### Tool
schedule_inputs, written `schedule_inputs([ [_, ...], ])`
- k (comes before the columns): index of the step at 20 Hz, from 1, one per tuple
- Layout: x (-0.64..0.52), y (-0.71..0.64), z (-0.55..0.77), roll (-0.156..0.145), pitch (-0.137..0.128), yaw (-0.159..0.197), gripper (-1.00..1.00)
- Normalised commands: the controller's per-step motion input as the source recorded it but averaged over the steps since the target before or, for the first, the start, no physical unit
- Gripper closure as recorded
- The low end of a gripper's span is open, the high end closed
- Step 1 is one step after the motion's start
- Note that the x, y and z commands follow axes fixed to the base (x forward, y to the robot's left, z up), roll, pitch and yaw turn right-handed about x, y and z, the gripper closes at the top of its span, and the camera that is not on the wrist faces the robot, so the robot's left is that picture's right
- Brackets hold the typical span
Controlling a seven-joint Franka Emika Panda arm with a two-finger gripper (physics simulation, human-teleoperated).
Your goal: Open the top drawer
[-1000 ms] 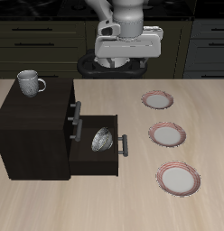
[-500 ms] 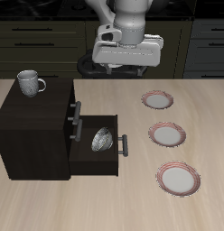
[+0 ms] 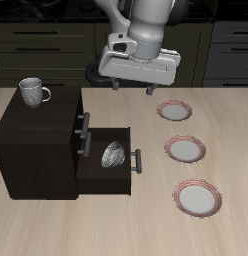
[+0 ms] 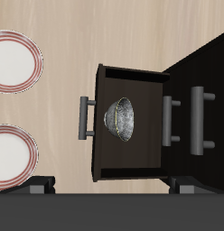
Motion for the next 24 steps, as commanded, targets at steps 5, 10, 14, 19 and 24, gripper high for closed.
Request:
schedule_inputs([
  [5, 0.18, -0.06, -0.16, -0.18, -0.022, 0.063, -1.0],
  [10, 0.03, 0.13, -0.09, -0.124, -0.02, 0.08, -1.0],
  [14, -0.01, 0.17, -0.05, -0.113, 0.001, 0.056, -1.0],
  [19, -0.01, 0.03, 0.05, -0.141, -0.044, 0.067, -1.0],
  [24, -0.02, -0.03, 0.07, -0.073, -0.011, 0.037, -1.0],
])
